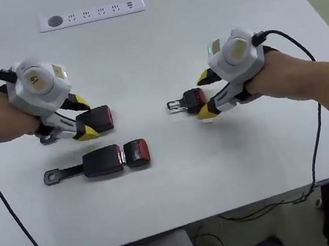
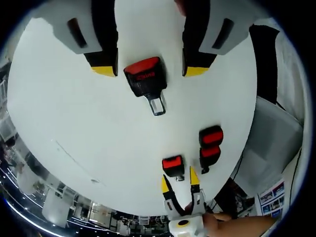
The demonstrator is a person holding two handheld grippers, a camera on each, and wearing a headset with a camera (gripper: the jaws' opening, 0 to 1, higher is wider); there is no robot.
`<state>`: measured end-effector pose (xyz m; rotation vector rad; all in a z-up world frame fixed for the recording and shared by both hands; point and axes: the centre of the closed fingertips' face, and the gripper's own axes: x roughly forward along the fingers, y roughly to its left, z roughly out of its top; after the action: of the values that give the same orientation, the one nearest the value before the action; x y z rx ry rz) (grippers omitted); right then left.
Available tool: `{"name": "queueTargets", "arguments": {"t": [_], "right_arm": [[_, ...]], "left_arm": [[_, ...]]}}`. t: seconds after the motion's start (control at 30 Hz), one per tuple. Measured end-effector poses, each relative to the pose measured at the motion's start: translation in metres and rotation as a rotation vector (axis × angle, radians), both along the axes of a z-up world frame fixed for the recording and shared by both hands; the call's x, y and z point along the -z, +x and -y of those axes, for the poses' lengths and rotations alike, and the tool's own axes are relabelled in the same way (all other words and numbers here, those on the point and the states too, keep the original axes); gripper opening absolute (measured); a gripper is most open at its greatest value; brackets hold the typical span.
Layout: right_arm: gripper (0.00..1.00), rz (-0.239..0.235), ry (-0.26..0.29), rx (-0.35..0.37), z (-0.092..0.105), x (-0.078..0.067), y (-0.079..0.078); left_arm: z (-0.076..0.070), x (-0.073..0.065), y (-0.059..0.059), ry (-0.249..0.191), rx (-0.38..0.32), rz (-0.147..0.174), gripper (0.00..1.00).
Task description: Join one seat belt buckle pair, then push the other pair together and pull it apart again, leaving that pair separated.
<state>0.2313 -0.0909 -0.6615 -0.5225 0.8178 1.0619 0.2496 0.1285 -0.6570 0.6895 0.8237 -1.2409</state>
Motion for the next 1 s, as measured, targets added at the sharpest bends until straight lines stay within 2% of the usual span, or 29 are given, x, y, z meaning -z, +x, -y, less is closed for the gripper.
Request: {"name": "queueTargets", "arguments": {"t": [0.07, 0.1, 0.17, 0.23, 0.3, 0.4, 0.47, 0.53, 0.6, 0.63, 0.7, 0.77, 0.8, 0.83, 0.9, 1.0], "right_arm": [[0.57, 0.021, 0.010, 0.028, 0.003, -0.006, -0.003], [0.58, 0.032, 0.024, 0.065, 0.004, -0.011, -0.006], [0.61, 0.029, 0.080, 0.107, -0.001, -0.021, -0.017], [0.67, 0.006, 0.177, 0.175, -0.011, -0.035, -0.030], [0.72, 0.034, 0.168, 0.162, -0.011, -0.040, -0.041], [0.73, 0.033, 0.159, 0.157, -0.011, -0.041, -0.054], [0.75, 0.046, 0.142, 0.136, -0.011, -0.038, -0.061], [0.78, 0.051, 0.148, 0.150, -0.013, -0.041, -0.071], [0.79, 0.049, 0.154, 0.171, -0.011, -0.042, -0.075], [0.80, 0.052, 0.151, 0.178, -0.012, -0.043, -0.080], [0.81, 0.050, 0.159, 0.190, -0.013, -0.044, -0.088], [0.84, 0.060, 0.168, 0.207, -0.012, -0.046, -0.093], [0.86, 0.061, 0.171, 0.211, -0.012, -0.045, -0.095], [0.88, 0.064, 0.172, 0.215, -0.011, -0.044, -0.097], [0.92, 0.072, 0.169, 0.228, -0.010, -0.044, -0.102], [0.98, 0.083, 0.183, 0.258, -0.007, -0.046, -0.103]], "left_arm": [[-0.001, -0.012, -0.002, -0.025, -0.027, 0.025, 0.47], [-0.005, -0.015, -0.002, -0.050, -0.055, 0.044, 0.48], [-0.010, -0.019, -0.013, -0.083, -0.077, 0.040, 0.48], [-0.012, -0.022, -0.024, -0.128, -0.126, 0.038, 0.50], [-0.015, -0.024, -0.040, -0.126, -0.129, 0.049, 0.54], [-0.024, -0.024, -0.051, -0.129, -0.151, 0.067, 0.62], [-0.031, -0.028, -0.059, -0.134, -0.213, 0.088, 0.67], [-0.042, -0.031, -0.066, -0.149, -0.265, 0.090, 0.70], [-0.053, -0.035, -0.079, -0.152, -0.298, 0.091, 0.71], [-0.062, -0.036, -0.082, -0.162, -0.332, 0.091, 0.72], [-0.070, -0.041, -0.089, -0.193, -0.382, 0.088, 0.77], [-0.081, -0.047, -0.097, -0.195, -0.413, 0.095, 0.80], [-0.092, -0.046, -0.103, -0.190, -0.438, 0.093, 0.81], [-0.097, -0.045, -0.105, -0.190, -0.451, 0.090, 0.82], [-0.112, -0.045, -0.107, -0.201, -0.509, 0.099, 0.85], [-0.121, -0.045, -0.118, -0.203, -0.542, 0.103, 0.94]]}}
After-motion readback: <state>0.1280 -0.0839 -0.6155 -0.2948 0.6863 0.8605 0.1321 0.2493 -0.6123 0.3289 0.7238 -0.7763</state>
